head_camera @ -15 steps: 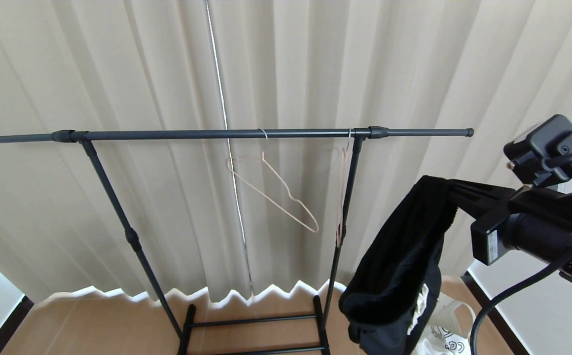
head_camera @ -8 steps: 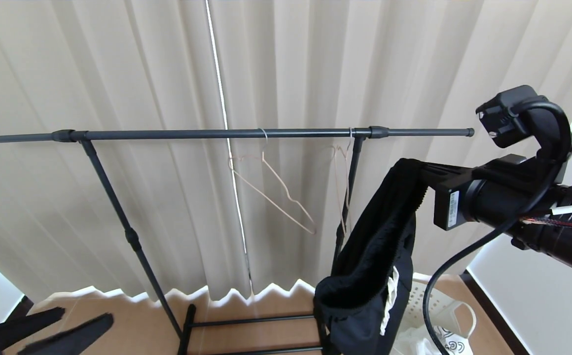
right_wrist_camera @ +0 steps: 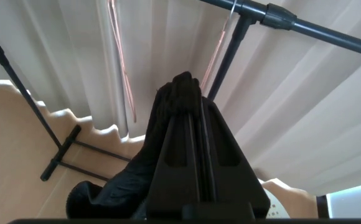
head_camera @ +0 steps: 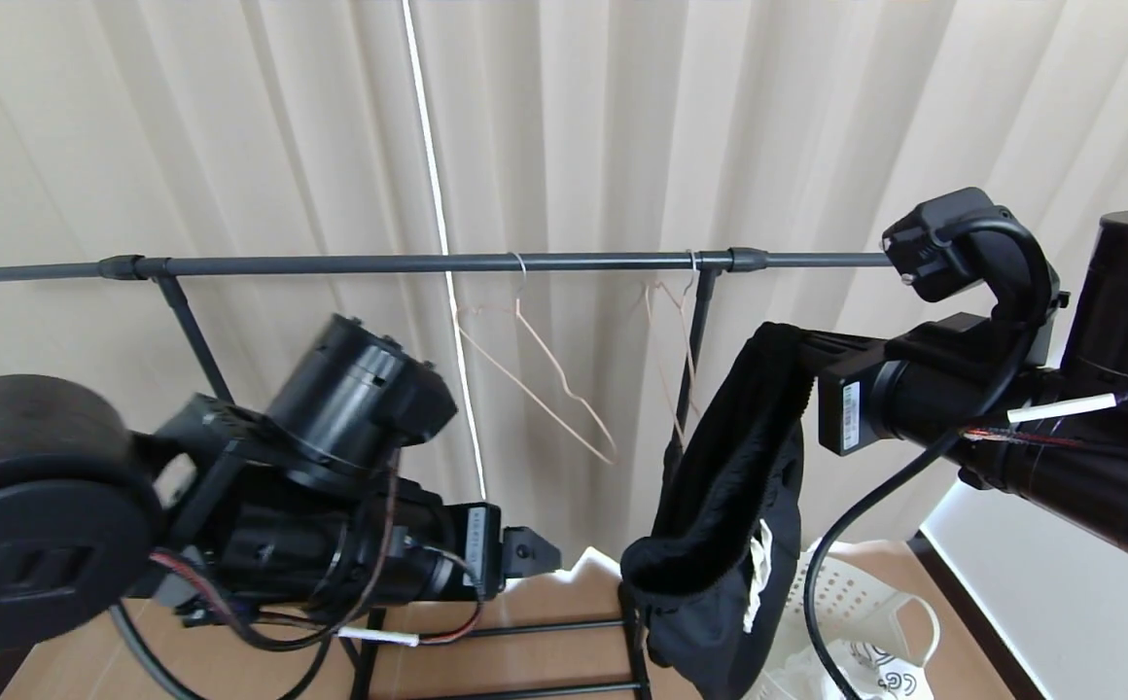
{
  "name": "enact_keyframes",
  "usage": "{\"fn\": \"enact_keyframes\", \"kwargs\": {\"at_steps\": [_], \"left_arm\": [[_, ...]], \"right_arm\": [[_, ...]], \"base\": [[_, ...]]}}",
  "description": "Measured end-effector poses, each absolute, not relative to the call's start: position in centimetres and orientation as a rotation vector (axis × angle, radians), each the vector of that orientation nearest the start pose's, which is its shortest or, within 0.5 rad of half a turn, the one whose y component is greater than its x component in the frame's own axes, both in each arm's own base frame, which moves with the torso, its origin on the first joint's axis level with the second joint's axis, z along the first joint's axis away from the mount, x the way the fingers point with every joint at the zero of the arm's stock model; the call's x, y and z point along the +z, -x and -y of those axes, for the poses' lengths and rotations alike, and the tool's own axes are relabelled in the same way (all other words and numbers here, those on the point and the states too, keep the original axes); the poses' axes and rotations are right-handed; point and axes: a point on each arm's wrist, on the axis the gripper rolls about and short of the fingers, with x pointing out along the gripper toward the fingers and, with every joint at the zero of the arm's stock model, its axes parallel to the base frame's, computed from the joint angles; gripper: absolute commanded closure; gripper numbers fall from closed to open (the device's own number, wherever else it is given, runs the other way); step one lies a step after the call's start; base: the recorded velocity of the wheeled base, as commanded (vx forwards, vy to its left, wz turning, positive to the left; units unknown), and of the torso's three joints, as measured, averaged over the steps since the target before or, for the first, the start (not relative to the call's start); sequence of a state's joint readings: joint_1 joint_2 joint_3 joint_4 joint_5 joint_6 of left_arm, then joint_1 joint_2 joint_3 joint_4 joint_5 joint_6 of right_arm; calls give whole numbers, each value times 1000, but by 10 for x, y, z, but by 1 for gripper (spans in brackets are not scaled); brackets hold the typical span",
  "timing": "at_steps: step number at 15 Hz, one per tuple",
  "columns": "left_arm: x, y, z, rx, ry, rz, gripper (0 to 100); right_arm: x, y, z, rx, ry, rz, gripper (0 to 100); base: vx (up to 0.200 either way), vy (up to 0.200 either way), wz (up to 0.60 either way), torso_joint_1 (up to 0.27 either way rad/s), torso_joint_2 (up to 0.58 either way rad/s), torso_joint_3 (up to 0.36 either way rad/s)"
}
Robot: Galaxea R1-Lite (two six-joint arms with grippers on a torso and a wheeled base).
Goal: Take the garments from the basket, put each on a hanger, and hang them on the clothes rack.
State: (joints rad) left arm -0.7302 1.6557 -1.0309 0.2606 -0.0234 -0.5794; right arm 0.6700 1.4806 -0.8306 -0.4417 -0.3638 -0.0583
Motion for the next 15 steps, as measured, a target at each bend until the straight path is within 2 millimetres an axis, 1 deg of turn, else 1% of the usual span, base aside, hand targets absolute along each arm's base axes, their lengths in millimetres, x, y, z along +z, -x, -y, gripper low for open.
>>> {"fn": "enact_keyframes", "kwargs": {"at_steps": [1, 2, 6, 9, 11, 13, 15], "left_arm": [[170, -212, 197, -436, 191, -1018, 0], [163, -217, 206, -441, 178, -1022, 0], [137, -234, 226, -395, 123, -1006, 0], [120, -240, 243, -392, 98, -998, 0], [114, -239, 252, -410, 87, -998, 0], [112, -238, 257, -428, 87, -985, 0], [110, -238, 259, -431, 84, -986, 0]], "right_arm": [[232, -207, -153, 311, 163, -174, 100], [231, -207, -154, 311, 164, -176, 100], [229, -206, -158, 326, 169, -182, 100], [228, -203, -162, 342, 174, -185, 100], [226, -203, -164, 344, 176, -188, 100], [226, -204, -165, 346, 177, -190, 100], [226, -204, -165, 347, 177, -190, 100]], "base": [[0, 0, 0, 0, 0, 0], [0, 0, 0, 0, 0, 0], [0, 0, 0, 0, 0, 0], [0, 0, 0, 0, 0, 0], [0, 0, 0, 0, 0, 0], [0, 0, 0, 0, 0, 0], [0, 0, 0, 0, 0, 0]]}}
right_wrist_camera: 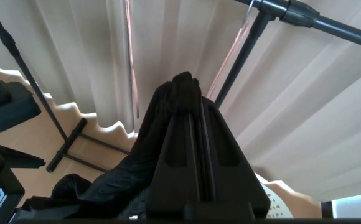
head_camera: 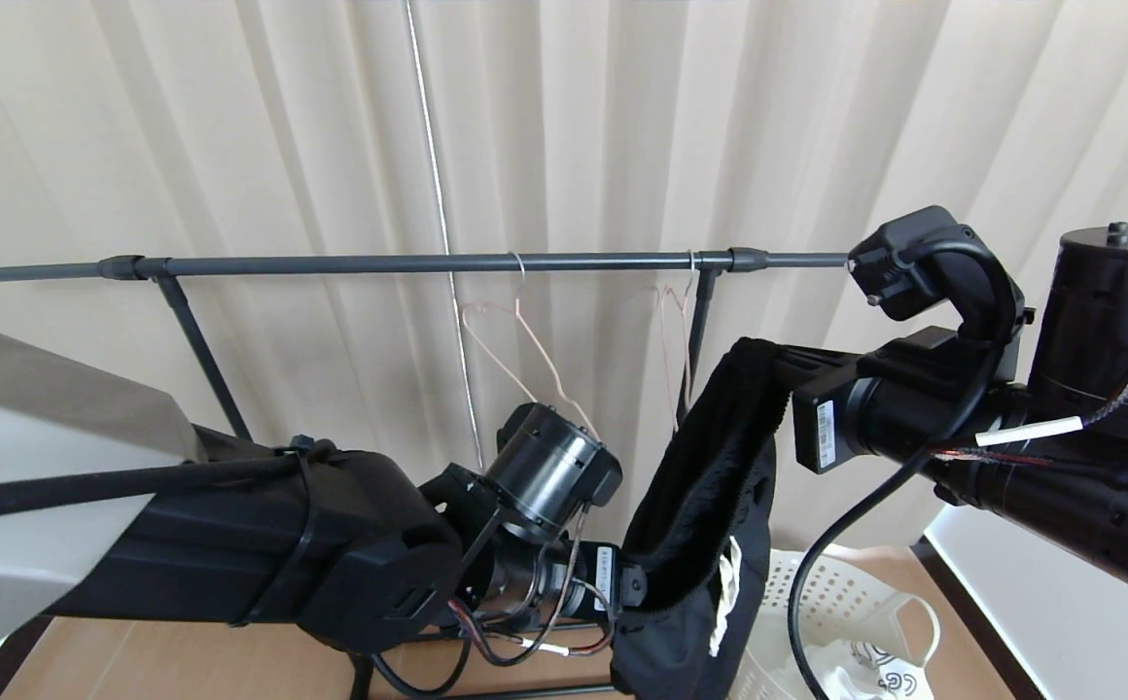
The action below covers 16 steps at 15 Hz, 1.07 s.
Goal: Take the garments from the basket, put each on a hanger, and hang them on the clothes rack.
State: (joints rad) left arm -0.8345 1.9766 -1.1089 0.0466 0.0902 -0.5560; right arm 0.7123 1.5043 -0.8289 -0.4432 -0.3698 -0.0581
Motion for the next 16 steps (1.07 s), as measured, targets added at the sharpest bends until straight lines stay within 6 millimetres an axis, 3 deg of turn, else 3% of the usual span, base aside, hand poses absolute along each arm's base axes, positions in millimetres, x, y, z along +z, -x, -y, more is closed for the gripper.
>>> {"fn": "enact_keyframes", "kwargs": {"at_steps": [8, 15, 16], "left_arm": [[98, -238, 268, -431, 67, -983, 0], [83, -228, 268, -382, 10, -1001, 0], [80, -225, 266, -370, -1, -1009, 100]], "right_arm": [[231, -183, -181, 370, 184, -161, 100], [239, -177, -176, 370, 169, -135, 100], [241, -178, -172, 356, 166, -131, 100]], "base": [[0, 0, 0, 0, 0, 0], [0, 0, 0, 0, 0, 0], [0, 0, 0, 0, 0, 0]]}}
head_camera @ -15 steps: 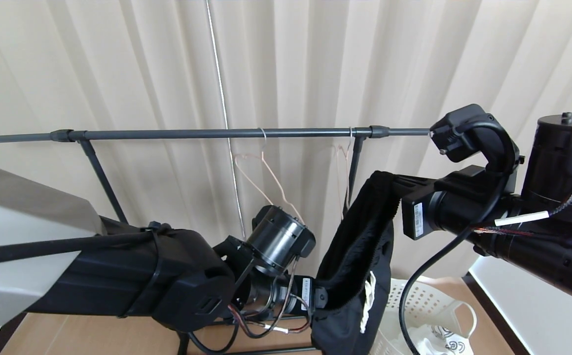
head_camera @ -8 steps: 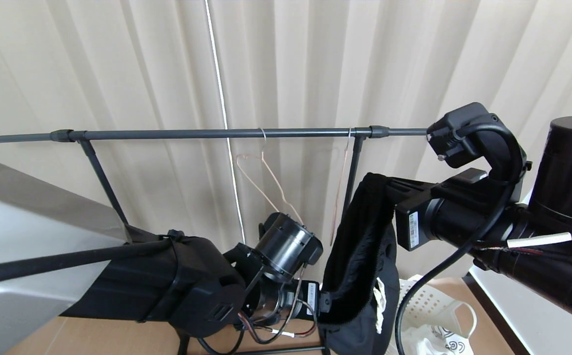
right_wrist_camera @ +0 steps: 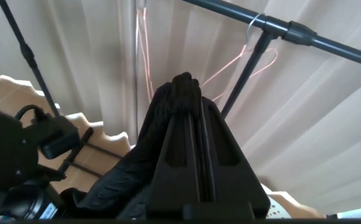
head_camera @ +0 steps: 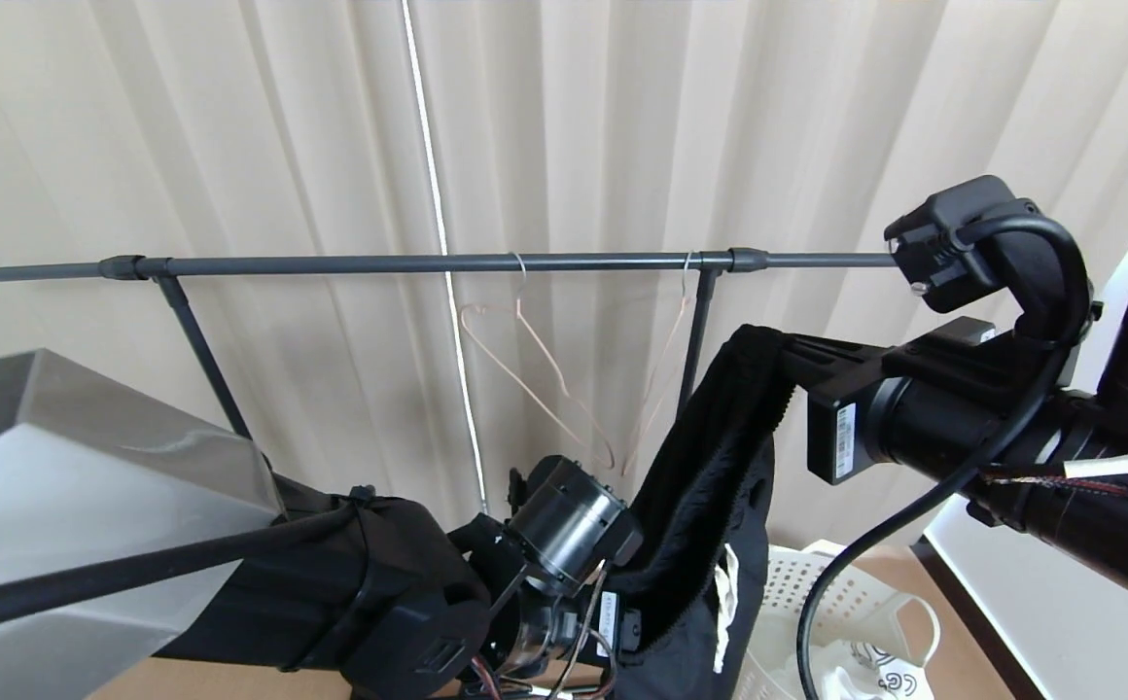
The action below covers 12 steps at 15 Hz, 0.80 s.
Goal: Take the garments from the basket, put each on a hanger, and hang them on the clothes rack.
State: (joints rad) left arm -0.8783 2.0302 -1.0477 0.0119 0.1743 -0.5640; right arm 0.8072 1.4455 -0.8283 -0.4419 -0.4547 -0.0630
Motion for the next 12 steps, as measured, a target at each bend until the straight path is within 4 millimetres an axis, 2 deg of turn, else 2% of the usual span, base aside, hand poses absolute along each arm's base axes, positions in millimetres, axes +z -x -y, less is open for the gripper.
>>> {"fn": "enact_keyframes", "kwargs": {"at_steps": [3, 6, 9, 12], "left_arm": [[75, -222, 261, -310, -29, -990, 100], [78, -218, 255, -272, -28, -956, 100], [89, -216, 245, -220, -28, -899, 100], [109, -222, 233, -179, -6, -830, 100]], "right_arm": [[244, -185, -159, 302, 160, -124, 100], [245, -194, -149, 254, 166, -125, 100], [240, -202, -143, 220, 198, -140, 100], [228, -204, -141, 214, 278, -172, 100]], "base": [[0, 0, 0, 0, 0, 0], [0, 0, 0, 0, 0, 0], [0, 0, 0, 0, 0, 0], [0, 0, 0, 0, 0, 0]]}}
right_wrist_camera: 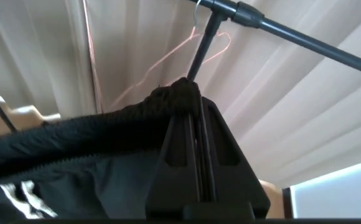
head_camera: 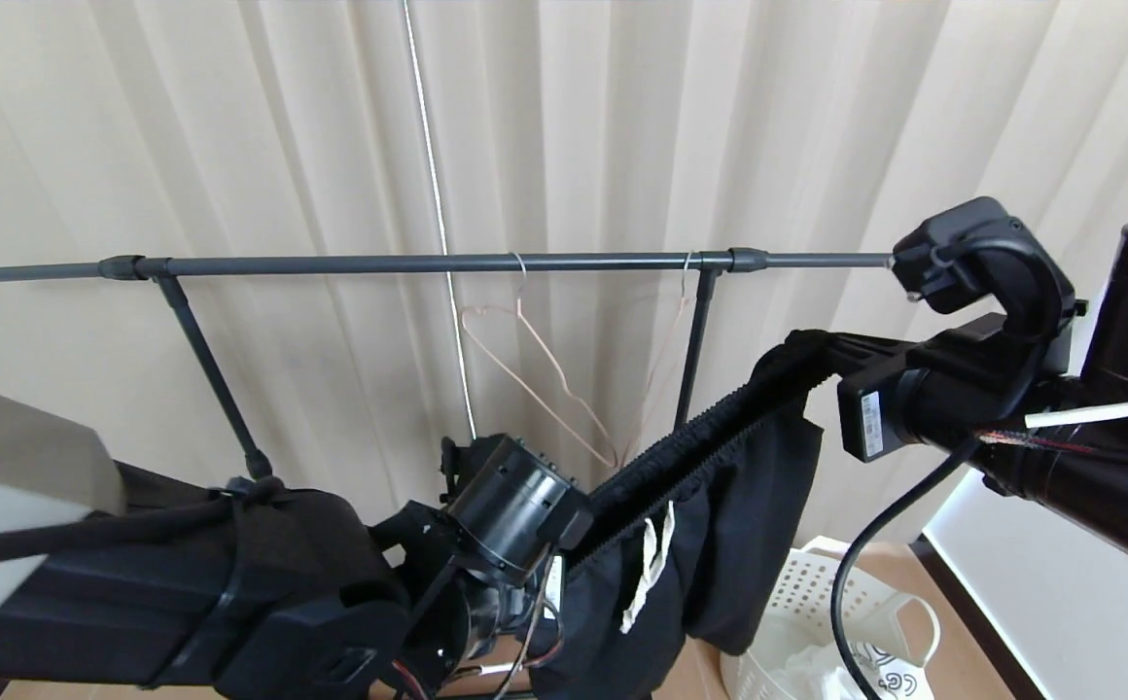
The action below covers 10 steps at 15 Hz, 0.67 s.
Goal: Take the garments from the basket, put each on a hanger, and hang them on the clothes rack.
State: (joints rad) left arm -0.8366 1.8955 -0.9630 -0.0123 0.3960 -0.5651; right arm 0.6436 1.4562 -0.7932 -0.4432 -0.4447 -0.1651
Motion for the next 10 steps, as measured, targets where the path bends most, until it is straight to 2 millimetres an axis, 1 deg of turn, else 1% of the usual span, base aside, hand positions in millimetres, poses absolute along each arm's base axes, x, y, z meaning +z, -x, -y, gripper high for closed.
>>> {"fn": "enact_keyframes", "kwargs": {"at_steps": [2, 5, 7, 10], "left_arm": [[132, -231, 223, -169, 32, -765, 100], [165, -238, 220, -183, 97, -674, 100], [176, -240, 218, -186, 109, -642, 100], [181, -241, 215, -162, 105, -617, 100]], "right_arm": [[210, -201, -138, 229, 428, -215, 100], [180, -191, -132, 273, 645, -292, 100], [170, -188, -130, 289, 677, -319, 100], [168, -188, -131, 300, 678, -324, 100]], "base": [[0, 0, 0, 0, 0, 0], [0, 0, 0, 0, 0, 0], [0, 0, 0, 0, 0, 0], [0, 0, 0, 0, 0, 0]]}}
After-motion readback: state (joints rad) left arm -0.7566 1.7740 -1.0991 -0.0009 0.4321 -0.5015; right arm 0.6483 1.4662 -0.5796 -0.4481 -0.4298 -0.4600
